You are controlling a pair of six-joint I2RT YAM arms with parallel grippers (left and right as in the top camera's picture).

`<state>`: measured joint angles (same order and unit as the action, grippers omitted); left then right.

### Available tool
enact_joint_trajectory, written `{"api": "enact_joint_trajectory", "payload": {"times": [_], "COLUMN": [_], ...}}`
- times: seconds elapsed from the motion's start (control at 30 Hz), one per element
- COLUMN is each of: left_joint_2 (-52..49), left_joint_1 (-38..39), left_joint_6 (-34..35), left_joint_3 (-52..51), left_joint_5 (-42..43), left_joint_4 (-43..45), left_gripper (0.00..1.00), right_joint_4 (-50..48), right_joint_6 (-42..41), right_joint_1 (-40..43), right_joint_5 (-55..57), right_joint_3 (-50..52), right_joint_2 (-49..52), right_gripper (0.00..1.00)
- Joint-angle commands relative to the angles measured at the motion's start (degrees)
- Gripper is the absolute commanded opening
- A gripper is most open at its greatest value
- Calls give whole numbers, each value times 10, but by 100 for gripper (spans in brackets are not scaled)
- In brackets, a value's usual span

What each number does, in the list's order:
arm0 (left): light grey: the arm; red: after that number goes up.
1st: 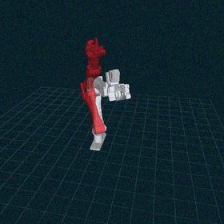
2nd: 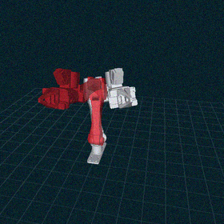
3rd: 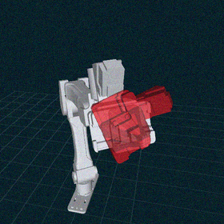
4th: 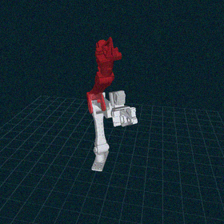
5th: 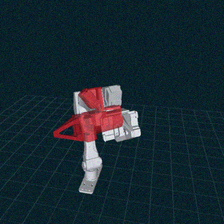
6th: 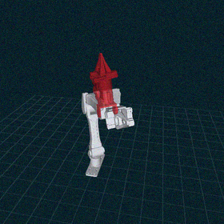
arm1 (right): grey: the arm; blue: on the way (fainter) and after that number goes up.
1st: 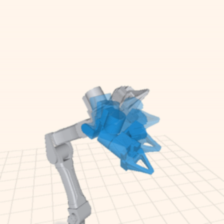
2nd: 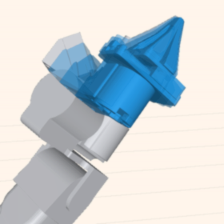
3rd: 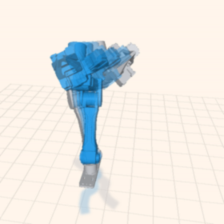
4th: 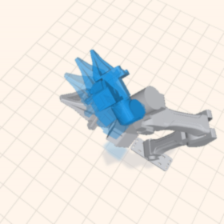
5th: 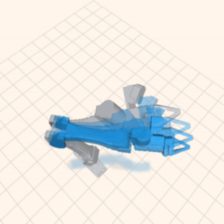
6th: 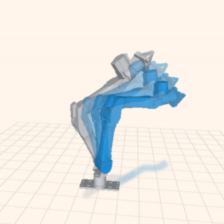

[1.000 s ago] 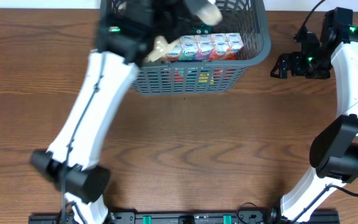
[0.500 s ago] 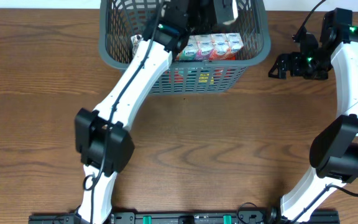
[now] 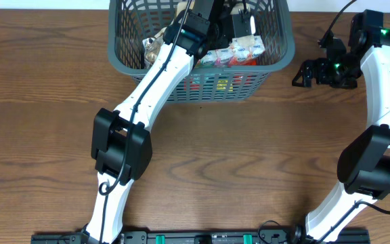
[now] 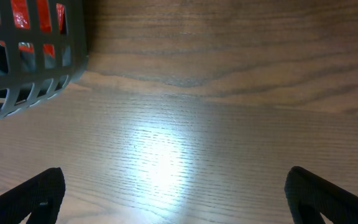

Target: Pack container

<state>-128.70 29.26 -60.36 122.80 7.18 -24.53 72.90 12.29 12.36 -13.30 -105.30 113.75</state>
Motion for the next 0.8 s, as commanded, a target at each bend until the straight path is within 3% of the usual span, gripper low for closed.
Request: {"api": "enact_joint_trajectory", "payload": {"times": [0.0,0.17,0.3,0.5,0.67,0.77], "left_joint_2": [9,36,78,157,239,291], "left_joint_1": [-4,-4,-13,-50,-96,-132], "left_joint_6": [54,127,175,322,361,395], "left_joint_3": [11,11,11,11,11,11], "left_joint_5": [3,3,3,3,3,2], "left_joint_4": [2,-9,-49,-95,-165,-235], "left_gripper": [59,68,68,77,78,88], "right_joint_4": [2,2,-1,-42,-78,-80], "right_joint_6": [-7,-7,-7,-7,-27,-35], "right_joint_1": [-5,-5,-5,-5,-5,-5], "right_joint_5": [-7,-7,-7,-4,-2,-2], "right_joint_3": [1,1,1,-4,-56,-126], "right_joint_2": [-2,-2,-2,-3,-11,-14], "right_gripper": [99,99,99,99,99,99]}}
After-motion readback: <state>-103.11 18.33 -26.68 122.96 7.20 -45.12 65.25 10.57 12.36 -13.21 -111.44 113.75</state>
